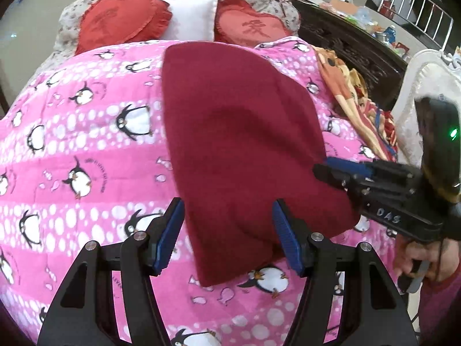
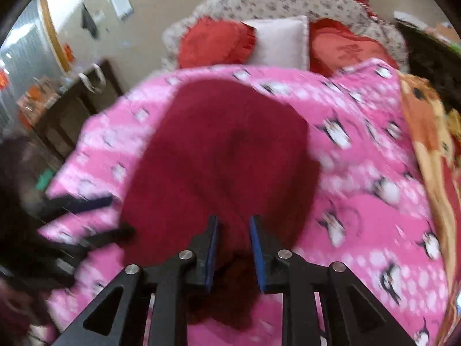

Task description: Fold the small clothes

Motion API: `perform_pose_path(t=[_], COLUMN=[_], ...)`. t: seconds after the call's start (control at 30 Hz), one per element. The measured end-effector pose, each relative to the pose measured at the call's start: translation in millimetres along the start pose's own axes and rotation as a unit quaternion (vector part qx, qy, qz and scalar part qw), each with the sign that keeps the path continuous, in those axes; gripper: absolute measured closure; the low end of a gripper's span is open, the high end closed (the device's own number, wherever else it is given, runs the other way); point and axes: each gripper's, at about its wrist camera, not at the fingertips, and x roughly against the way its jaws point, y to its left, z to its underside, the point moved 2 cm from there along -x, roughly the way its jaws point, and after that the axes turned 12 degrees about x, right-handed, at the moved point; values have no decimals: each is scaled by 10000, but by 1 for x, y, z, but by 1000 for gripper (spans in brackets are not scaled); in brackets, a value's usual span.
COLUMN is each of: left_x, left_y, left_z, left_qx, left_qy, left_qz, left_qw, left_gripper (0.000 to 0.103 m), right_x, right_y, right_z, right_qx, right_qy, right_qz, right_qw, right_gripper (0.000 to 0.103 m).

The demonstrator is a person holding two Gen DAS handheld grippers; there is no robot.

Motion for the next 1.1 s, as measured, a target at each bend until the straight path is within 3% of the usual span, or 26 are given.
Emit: perform_pose_path(t=[0.1,0.2,0.27,0.4,0.53,0.6,0.67,0.77,0.93,1.03,1.1], left_x=[2,6,7,6,1,-5,-12,-26,-53,-70,-74], left_y=[-2,-4,-5,-5,-1,7,14,24,27,29,29], left_z=[4,8,8,9,4,-2,-10,-24,-36,-38,-37], left_qx=[-26,4,23,54,240,486,729,994,1067,1274,1415], left_qy=[-116,-227,-277,-270,-169,-69,7,79,278,374,450], left_qz=[-153,-184,-191,-165,67,282,462,707,781,995,1119], left_qw=[9998,9996,9994,9995,9995,9984,9963,9925,9908,9861,9826], left_gripper=[41,41,41,41,41,41,33,30,27,20,20], right_x=[-5,1,9,27,27,20,6,-13,-34,-46,-46], right_y=[-11,-6,-4,-6,-14,-22,-31,-42,-60,-64,-61], right_z=[8,5,4,6,6,6,5,3,1,2,1], right_qx=[-376,-356,-428,-751,-954,-1110,-1304,-1570,-2107,-2355,-2264], right_qy=[-172,-164,-203,-462,-560,-525,-461,-377,-475,-514,-549], right_qz=[-153,-113,-142,-286,-180,-198,-392,-650,-1038,-1340,-1366], right_qw=[9990,9992,9988,9957,9937,9922,9896,9847,9709,9612,9629], right_gripper=[83,82,77,50,34,33,33,30,25,21,27])
